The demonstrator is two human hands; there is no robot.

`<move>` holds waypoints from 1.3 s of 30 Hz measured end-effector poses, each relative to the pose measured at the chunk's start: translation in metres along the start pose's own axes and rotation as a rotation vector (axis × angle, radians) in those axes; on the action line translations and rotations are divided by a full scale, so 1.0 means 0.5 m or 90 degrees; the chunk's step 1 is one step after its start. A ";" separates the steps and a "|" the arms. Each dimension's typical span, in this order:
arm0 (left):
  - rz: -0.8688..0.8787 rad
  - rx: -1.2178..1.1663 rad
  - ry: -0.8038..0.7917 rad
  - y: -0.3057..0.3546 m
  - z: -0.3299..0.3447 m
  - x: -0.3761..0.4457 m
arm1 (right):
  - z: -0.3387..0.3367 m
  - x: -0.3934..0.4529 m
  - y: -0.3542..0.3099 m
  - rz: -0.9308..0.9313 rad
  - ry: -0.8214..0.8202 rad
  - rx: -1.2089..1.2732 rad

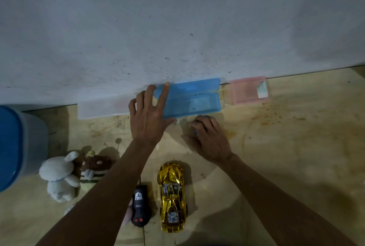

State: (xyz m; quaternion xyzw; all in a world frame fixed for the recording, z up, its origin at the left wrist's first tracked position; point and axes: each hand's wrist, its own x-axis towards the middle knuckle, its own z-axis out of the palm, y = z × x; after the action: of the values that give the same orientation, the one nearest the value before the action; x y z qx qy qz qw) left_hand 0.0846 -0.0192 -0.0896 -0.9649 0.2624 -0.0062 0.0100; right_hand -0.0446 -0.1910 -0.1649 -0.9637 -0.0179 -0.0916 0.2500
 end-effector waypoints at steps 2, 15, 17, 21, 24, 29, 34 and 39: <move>-0.001 -0.003 -0.003 0.000 0.000 0.000 | -0.003 0.001 0.000 0.016 0.005 0.030; -0.002 -0.005 -0.001 0.002 -0.001 0.001 | -0.070 0.025 -0.014 0.124 0.133 0.100; -0.002 -0.005 -0.005 0.002 -0.003 0.001 | -0.113 0.067 -0.001 0.158 0.151 0.116; -0.003 -0.020 0.003 0.004 -0.004 0.000 | -0.176 0.145 0.043 0.134 0.009 -0.040; -0.005 -0.034 0.023 0.007 -0.003 -0.003 | -0.188 0.148 0.061 0.056 -0.051 -0.127; 0.014 -0.036 0.032 0.006 0.001 -0.001 | -0.169 0.138 0.068 0.010 0.012 -0.152; 0.028 -0.018 0.032 0.012 0.013 0.002 | -0.135 0.123 0.073 -0.027 0.016 -0.177; 0.058 -0.008 0.057 0.016 0.022 0.013 | -0.104 0.121 0.079 -0.020 0.014 -0.185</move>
State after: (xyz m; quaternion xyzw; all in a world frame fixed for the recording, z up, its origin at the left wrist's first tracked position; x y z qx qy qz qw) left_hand 0.0864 -0.0292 -0.1009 -0.9507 0.3064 -0.0470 -0.0073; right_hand 0.0094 -0.2513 -0.1278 -0.9883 -0.0167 -0.1076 0.1070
